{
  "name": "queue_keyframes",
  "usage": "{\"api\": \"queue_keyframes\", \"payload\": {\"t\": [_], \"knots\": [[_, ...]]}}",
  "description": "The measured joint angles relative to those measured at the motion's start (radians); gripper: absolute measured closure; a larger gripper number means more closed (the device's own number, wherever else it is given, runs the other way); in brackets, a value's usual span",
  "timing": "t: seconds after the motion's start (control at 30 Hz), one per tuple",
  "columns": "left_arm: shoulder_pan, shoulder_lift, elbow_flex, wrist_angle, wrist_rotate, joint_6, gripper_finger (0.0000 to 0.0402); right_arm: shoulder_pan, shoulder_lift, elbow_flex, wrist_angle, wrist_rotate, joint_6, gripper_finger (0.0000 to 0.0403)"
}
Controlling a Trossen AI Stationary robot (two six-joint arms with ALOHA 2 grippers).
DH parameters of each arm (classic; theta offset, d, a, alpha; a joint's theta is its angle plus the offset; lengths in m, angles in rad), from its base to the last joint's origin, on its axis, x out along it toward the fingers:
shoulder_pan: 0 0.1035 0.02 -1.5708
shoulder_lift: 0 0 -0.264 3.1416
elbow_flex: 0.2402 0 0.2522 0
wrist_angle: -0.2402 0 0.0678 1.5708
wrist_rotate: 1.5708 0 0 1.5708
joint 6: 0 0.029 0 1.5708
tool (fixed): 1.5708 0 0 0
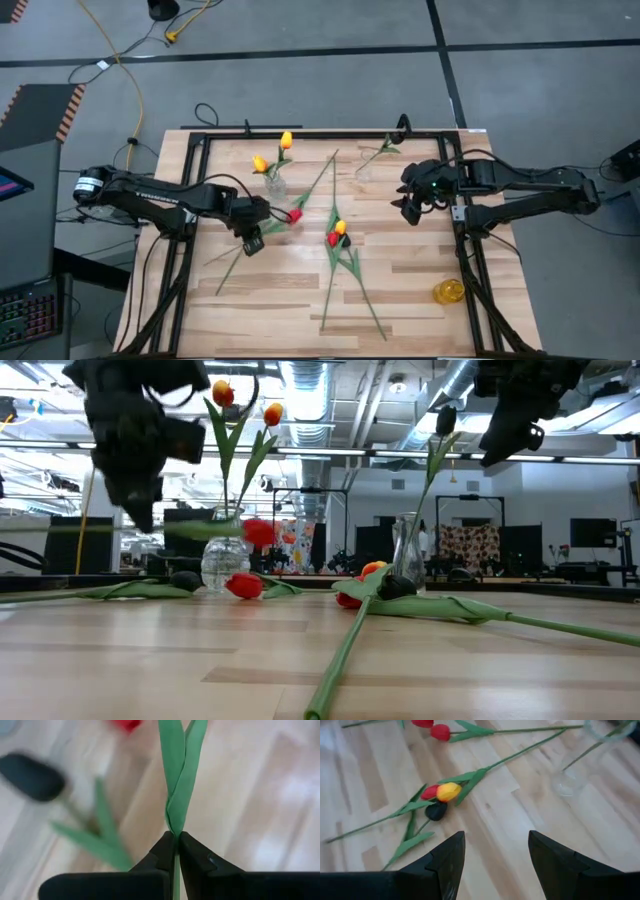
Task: Sort flowers into vase by color
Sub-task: Put the left red tulip into the yellow vase
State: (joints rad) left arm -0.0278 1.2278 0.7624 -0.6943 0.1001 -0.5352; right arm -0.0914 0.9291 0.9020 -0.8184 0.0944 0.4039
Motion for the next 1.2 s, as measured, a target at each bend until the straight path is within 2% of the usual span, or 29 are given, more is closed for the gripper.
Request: {"api": "queue_keyframes", "payload": {"t": [0.13, 0.3, 0.67, 0.9, 1.2], "knots": [[-0.059, 0.0, 0.054, 0.056, -0.015, 0.0, 0.0395, 0.0, 0.0, 0.0, 0.063, -0.062, 0.008, 0.0157], [-0.108, 0.0, 0.113, 0.175, -0.109, 0.004, 0.0395, 0.0, 0.0, 0.0, 0.205, -0.122, -0.003, 0.0157], [-0.123, 0.0, 0.172, 0.509, -0.254, 0.19, 0.0395, 0.056, 0.027, 0.0, 0.505, -0.151, -0.127, 0.0157], [-0.123, 0.0, 0.172, 0.754, -0.351, 0.322, 0.0395, 0.095, 0.111, -0.001, 0.682, -0.151, -0.24, 0.0157], [-0.122, 0.0, 0.172, 0.854, -0.382, 0.446, 0.0395, 0.111, 0.271, -0.001, 1.054, -0.15, -0.334, 0.0157]]}}
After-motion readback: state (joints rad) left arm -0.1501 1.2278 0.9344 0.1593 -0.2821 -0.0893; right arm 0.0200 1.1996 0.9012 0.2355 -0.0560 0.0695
